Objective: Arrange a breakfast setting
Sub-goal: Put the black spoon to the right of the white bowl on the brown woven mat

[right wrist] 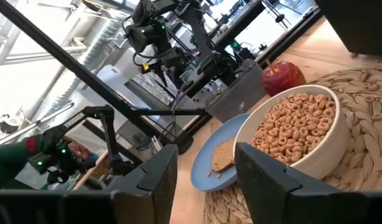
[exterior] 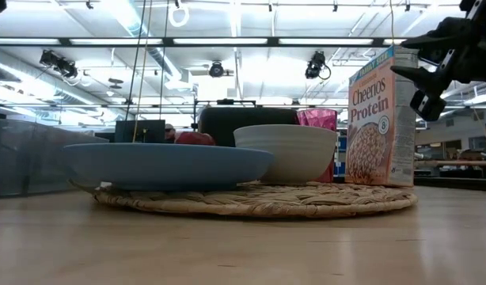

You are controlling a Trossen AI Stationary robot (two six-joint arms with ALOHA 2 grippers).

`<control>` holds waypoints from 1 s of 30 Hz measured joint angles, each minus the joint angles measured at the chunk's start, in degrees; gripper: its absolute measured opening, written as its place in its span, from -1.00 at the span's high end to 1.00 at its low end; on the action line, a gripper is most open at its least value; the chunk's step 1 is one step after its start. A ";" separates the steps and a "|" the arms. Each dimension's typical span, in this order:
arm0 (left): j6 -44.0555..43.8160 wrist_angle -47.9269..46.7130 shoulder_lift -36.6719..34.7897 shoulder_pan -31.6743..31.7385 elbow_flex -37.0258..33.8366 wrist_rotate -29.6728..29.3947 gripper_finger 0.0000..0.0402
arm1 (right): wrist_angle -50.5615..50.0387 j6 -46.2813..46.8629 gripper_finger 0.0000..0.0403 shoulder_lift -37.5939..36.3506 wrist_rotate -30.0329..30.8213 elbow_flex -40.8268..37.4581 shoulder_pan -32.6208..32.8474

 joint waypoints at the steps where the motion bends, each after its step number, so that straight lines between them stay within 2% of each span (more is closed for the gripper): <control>1: 1.05 -0.52 -0.59 0.04 -0.48 0.02 0.21 | 0.01 0.13 0.16 0.00 0.00 0.00 0.00; 6: 0.81 2.87 -7.08 0.04 -7.34 2.37 0.07 | 0.19 3.64 0.16 0.22 1.53 0.00 0.00; 9: -1.11 8.76 -10.91 0.00 -12.66 5.83 0.06 | 0.24 5.48 0.16 0.22 1.55 0.00 0.00; 13: -1.15 15.88 -14.31 -0.01 -17.54 6.44 0.06 | 0.26 6.30 0.16 0.22 1.57 0.00 0.00; 20: 2.87 21.27 -14.56 -0.01 -22.06 7.46 0.06 | 0.25 8.71 0.16 0.22 1.62 0.00 0.00; 30: 2.34 29.26 -14.30 -0.05 -25.75 9.71 0.08 | 0.46 8.45 0.16 0.24 1.58 0.00 0.00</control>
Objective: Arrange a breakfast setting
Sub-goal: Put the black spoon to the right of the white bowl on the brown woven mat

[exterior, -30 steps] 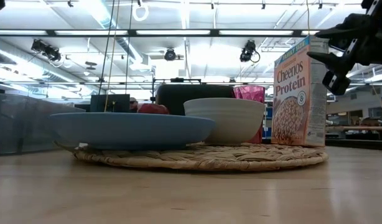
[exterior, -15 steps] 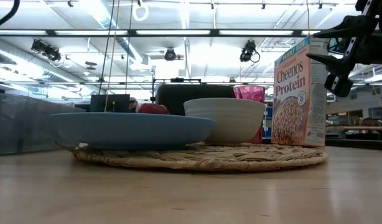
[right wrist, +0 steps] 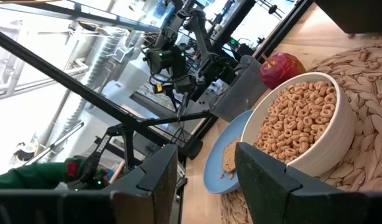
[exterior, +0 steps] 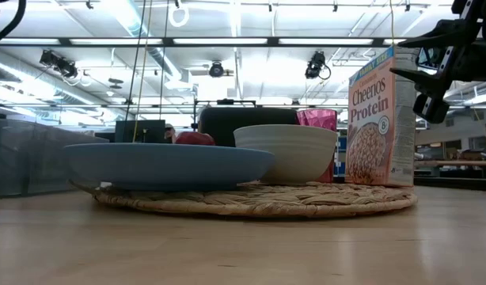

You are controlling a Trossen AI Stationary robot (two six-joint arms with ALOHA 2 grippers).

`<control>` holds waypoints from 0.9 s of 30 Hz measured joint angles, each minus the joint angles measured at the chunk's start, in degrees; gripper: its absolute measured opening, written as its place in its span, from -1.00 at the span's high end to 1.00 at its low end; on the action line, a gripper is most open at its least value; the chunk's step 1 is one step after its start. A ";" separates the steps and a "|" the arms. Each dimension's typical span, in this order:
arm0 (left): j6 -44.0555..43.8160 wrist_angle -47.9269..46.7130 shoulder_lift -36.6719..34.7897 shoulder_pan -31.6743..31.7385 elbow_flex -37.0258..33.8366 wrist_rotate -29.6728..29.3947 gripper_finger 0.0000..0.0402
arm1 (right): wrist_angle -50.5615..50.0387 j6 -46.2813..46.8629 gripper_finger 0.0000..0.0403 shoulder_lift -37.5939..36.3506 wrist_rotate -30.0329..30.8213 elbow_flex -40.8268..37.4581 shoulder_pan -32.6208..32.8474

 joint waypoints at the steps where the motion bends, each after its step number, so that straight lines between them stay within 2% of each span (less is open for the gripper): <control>1: -0.04 0.06 0.13 -0.01 -0.19 0.61 0.10 | 0.00 -0.04 0.16 0.00 0.00 0.00 0.00; 12: -2.55 7.58 2.20 -5.35 -0.43 0.94 0.24 | 0.00 -0.13 0.16 0.00 -0.06 0.00 0.00; 17: -2.21 8.02 4.39 -8.89 -0.43 0.16 0.33 | 0.02 -0.11 0.16 0.00 -0.07 0.00 0.00; 27: -2.14 13.23 4.98 -11.39 -0.38 -1.73 0.79 | -0.01 -1.07 0.16 0.00 -0.08 0.00 0.00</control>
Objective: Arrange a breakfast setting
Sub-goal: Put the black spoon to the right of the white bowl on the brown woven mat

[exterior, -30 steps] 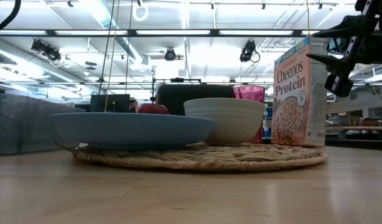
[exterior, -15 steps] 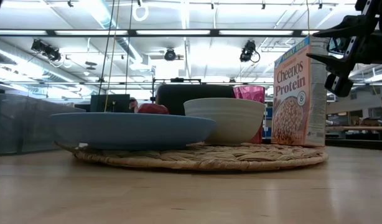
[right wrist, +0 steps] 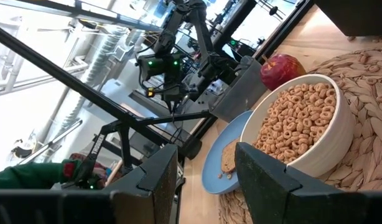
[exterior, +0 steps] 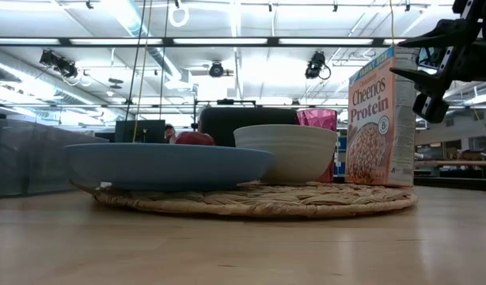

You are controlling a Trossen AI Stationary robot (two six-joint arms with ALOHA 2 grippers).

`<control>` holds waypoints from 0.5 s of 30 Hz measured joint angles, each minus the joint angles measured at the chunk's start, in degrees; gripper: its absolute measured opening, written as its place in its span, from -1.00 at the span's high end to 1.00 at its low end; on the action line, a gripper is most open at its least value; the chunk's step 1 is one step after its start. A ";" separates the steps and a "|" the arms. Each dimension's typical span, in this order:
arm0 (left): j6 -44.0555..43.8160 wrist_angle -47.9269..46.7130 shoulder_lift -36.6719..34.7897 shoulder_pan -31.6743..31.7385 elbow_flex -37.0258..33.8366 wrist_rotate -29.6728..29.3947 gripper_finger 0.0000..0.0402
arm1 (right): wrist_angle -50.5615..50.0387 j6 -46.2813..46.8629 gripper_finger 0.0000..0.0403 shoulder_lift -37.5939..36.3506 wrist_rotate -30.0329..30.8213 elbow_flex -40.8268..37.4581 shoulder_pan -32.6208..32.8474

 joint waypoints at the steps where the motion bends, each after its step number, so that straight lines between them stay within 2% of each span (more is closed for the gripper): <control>1: 0.09 0.19 0.00 0.02 0.10 0.23 0.84 | 0.01 -0.07 0.16 0.00 0.01 0.00 0.00; 4: -0.28 0.79 -0.09 0.02 0.26 0.64 0.91 | 0.12 -0.07 0.16 0.00 0.01 0.00 0.00; 15: -9.12 6.26 0.02 0.06 0.04 0.80 0.91 | 0.18 0.09 0.16 0.00 -0.01 0.00 -0.01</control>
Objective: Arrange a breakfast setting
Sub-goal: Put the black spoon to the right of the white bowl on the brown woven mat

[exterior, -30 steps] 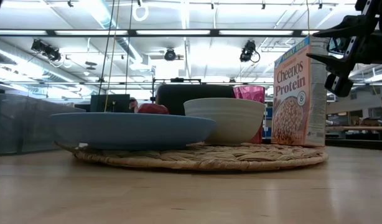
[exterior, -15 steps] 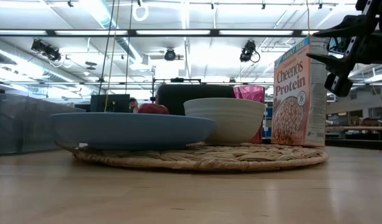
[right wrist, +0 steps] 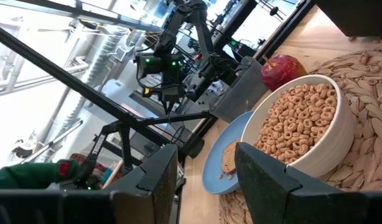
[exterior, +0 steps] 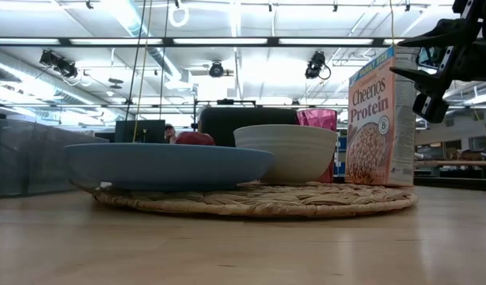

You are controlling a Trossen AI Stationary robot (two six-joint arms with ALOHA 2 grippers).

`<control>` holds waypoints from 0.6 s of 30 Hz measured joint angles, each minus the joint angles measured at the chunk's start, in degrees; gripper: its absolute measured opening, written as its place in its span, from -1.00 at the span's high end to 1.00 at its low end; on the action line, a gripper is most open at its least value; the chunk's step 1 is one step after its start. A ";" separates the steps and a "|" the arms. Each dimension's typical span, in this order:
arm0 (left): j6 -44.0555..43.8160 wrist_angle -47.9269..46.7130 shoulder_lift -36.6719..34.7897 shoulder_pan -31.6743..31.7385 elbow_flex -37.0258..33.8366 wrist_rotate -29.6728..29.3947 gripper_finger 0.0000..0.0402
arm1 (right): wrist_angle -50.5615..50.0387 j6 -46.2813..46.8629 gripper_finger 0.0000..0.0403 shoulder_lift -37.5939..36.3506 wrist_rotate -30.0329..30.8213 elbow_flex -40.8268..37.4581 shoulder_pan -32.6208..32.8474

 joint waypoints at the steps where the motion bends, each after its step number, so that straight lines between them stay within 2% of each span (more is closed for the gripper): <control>1: -1.08 0.37 -0.09 0.00 0.00 0.27 0.91 | -0.02 -0.23 0.16 0.00 0.01 0.00 0.00; 8: -7.33 2.33 -1.22 0.00 0.38 0.97 0.92 | -0.01 -0.54 0.16 0.00 0.00 0.00 -0.01; 18: -13.51 0.81 -1.22 0.05 6.24 1.56 0.92 | -0.02 -0.60 0.16 0.00 0.04 0.00 -0.01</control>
